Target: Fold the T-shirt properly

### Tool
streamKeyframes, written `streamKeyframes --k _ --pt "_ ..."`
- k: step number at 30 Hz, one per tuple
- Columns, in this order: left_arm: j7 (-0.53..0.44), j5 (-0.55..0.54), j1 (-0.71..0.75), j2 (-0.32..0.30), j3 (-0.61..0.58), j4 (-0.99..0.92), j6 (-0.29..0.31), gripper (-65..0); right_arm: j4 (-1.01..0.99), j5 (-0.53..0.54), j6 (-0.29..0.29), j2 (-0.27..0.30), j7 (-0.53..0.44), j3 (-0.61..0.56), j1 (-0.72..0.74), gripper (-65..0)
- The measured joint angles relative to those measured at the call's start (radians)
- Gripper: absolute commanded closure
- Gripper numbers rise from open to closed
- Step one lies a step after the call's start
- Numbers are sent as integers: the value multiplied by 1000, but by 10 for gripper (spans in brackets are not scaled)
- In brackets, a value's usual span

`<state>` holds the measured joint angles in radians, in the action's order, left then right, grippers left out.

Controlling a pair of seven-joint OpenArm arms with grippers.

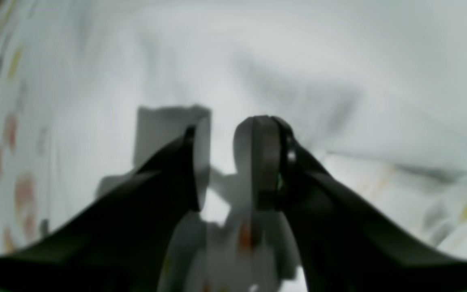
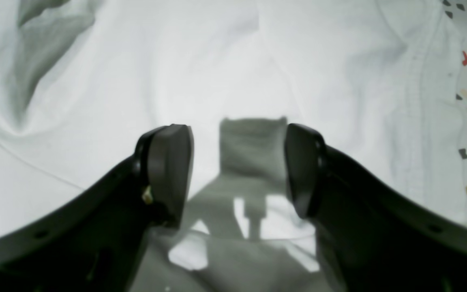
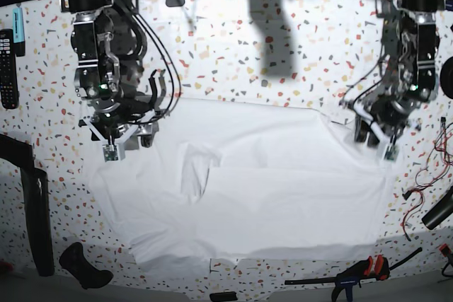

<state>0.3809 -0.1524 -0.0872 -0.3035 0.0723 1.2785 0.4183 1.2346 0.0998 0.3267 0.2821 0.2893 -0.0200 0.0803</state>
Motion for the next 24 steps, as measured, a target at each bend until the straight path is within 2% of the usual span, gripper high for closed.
streamKeyframes --k 4,9,15,19,24 --pt "-119 3 -37 1 0 0 -3 -176 0 0 0 0 0 0 0 -372" --pt "-138 93 -66 1 0 -101 0 -176 0 1 0 0 0 0 0 -372" --pt "-185 62 -92 -2 5 -300 43 -176 0 1 0 0 1 0 0 -372" --pt "-248 50 -64 -1 6 -312 50 -176 1 0 0 0 3 0 0 -372" --pt "-218 51 -40 -3 6 -263 48 -176 1 0 0 0 3 0 0 -372"
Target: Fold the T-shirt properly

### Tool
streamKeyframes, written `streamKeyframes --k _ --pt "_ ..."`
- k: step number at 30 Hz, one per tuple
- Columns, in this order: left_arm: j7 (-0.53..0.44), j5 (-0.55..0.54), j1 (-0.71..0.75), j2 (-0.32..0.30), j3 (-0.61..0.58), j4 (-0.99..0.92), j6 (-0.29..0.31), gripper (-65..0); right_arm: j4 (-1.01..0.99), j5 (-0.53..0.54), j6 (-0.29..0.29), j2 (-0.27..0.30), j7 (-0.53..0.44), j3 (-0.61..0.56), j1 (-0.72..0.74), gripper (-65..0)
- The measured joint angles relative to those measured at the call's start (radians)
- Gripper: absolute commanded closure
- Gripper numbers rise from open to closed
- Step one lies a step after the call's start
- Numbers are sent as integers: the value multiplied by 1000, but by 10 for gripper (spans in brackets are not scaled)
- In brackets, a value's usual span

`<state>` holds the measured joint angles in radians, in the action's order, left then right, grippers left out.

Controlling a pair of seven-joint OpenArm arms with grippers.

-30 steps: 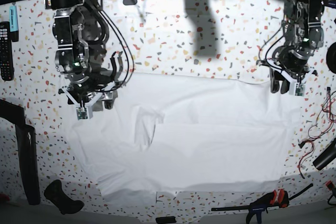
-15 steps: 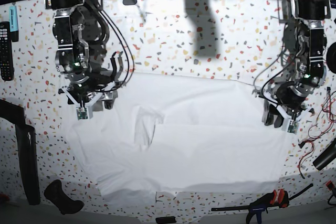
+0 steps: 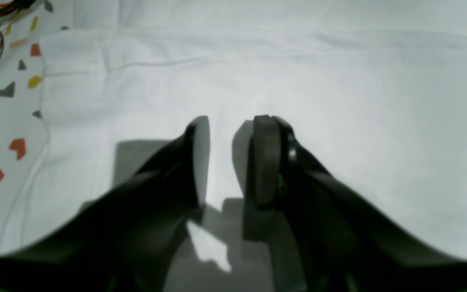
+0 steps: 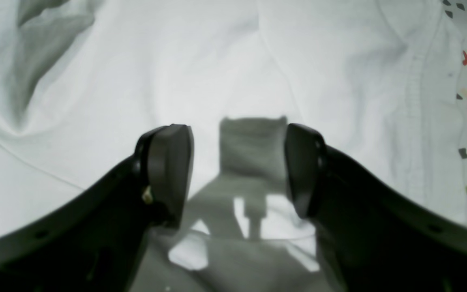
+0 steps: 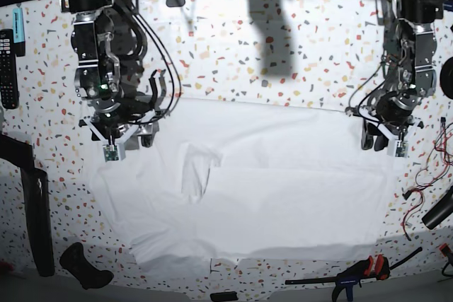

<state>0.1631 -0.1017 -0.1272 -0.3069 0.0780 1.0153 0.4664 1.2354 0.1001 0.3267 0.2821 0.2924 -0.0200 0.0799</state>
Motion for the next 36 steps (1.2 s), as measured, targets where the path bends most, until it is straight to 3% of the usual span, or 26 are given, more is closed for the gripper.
streamKeyframes --k 20,36 --pt "155 -23 5 0 1 68 -7 -175 0 0 0 0 4 0 0 -372" --pt "124 -24 5 2 2 44 -6 -162 0 0 0 0 3 0 0 -372"
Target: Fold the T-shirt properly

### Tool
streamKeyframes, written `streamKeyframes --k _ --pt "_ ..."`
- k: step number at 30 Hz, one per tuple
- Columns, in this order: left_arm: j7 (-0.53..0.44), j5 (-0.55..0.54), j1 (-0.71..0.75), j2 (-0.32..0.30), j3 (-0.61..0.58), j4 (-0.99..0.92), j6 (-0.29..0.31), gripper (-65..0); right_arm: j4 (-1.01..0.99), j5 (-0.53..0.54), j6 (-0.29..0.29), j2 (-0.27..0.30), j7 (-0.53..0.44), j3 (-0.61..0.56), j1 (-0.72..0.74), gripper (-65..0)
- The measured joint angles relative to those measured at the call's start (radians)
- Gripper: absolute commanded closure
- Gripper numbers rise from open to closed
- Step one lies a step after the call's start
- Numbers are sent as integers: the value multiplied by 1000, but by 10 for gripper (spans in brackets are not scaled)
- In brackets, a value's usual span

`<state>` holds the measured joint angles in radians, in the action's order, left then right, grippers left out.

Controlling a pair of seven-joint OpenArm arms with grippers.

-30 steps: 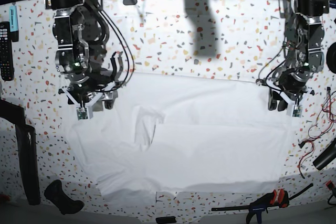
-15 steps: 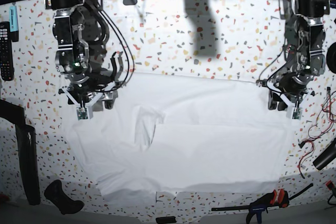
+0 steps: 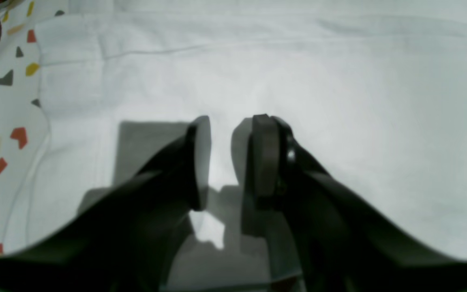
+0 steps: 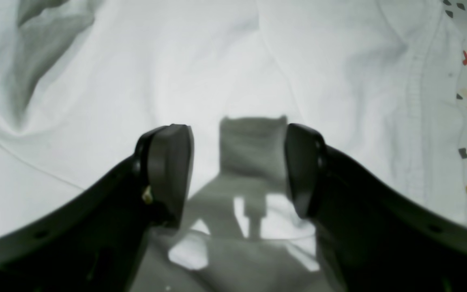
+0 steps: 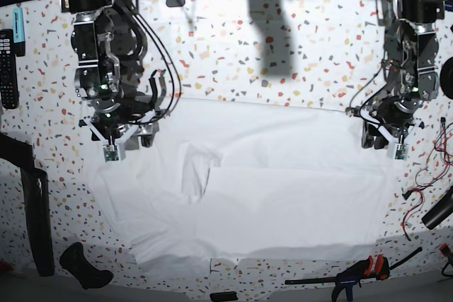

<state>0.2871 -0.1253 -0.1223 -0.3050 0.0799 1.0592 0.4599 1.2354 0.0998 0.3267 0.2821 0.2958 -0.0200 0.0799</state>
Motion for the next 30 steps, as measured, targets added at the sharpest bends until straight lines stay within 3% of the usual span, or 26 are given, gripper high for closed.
streamKeyframes --k 4,8,20,30 --pt "7 -2 -3 0 0 -1 0 -162 0 0 0 0 0 0 0 -372" --pt "92 -23 -17 -8 3 6 4 -163 0 0 0 0 0 0 0 -372" --pt "83 -52 55 -13 3 80 -8 -162 16 5 22 12 27 0 -6 -372" --pt "91 -37 158 -14 3 195 -34 -162 146 41 31 36 64 0 -118 -372"
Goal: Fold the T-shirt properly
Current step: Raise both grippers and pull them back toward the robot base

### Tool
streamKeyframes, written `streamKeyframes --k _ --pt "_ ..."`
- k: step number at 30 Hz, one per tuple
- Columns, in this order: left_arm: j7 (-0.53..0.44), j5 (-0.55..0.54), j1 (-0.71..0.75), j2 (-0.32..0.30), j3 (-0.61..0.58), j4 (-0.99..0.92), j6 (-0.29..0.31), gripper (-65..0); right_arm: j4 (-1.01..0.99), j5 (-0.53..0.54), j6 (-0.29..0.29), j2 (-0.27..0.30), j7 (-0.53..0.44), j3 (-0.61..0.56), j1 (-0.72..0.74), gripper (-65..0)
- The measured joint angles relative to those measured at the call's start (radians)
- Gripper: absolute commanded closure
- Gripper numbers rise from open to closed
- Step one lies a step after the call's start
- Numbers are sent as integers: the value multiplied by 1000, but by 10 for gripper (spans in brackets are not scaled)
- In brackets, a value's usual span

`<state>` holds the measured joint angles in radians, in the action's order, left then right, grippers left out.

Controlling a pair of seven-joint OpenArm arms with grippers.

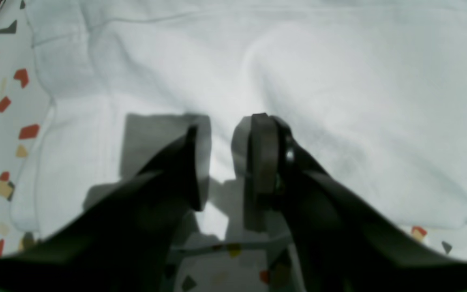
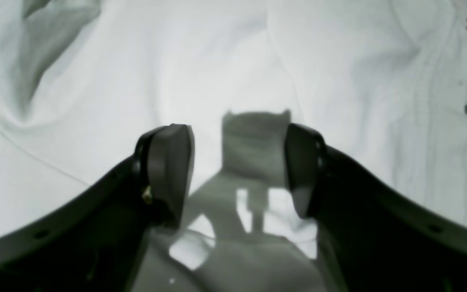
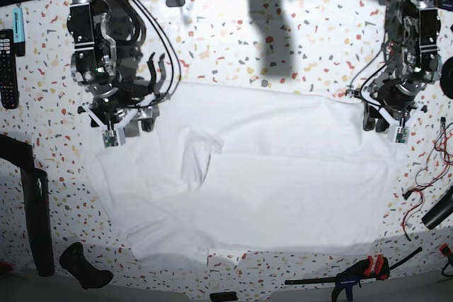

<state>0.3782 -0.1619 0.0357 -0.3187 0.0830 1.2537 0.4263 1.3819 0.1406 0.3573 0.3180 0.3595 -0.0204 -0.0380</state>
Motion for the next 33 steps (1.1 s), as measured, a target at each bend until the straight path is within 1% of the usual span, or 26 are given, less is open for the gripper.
streamKeyframes --k 3,5,8,11,14,18,24,25,27,29,30,33 --pt "-35 -10 42 -14 1 11 0 -162 21 7 1 30 -3 -1 -34 -372" --pt "-39 -16 68 -24 1 27 0 -162 31 17 9 51 -6 -1 -55 -372" --pt "-39 -19 123 -35 1 78 -19 -162 45 18 10 76 -10 -1 -79 -372" --pt "-31 -18 194 -36 0 150 -47 -162 69 16 7 84 9 -1 -100 -372" --pt "1 -8 261 -36 1 230 -55 -162 108 9 7 90 40 0 -119 -372" --pt "15 3 330 -36 0 296 -96 -162 163 0 7 99 62 -1 -163 -372" --pt "24 5 392 -36 1 344 -103 -162 201 5 6 134 46 0 -243 -372" --pt "31 8 406 -35 1 357 -103 -162 203 6 6 135 45 0 -251 -372" --pt "36 49 436 -28 2 386 -106 -162 204 10 3 137 32 1 -269 -372" --pt "35 80 466 -13 2 410 -122 -162 207 13 2 137 23 3 -290 -372" --pt "30 87 481 -7 2 420 -137 -162 209 17 -1 137 22 6 -299 -372" --pt "39 92 511 -5 2 447 -139 -162 212 23 -4 137 0 20 -335 -372"
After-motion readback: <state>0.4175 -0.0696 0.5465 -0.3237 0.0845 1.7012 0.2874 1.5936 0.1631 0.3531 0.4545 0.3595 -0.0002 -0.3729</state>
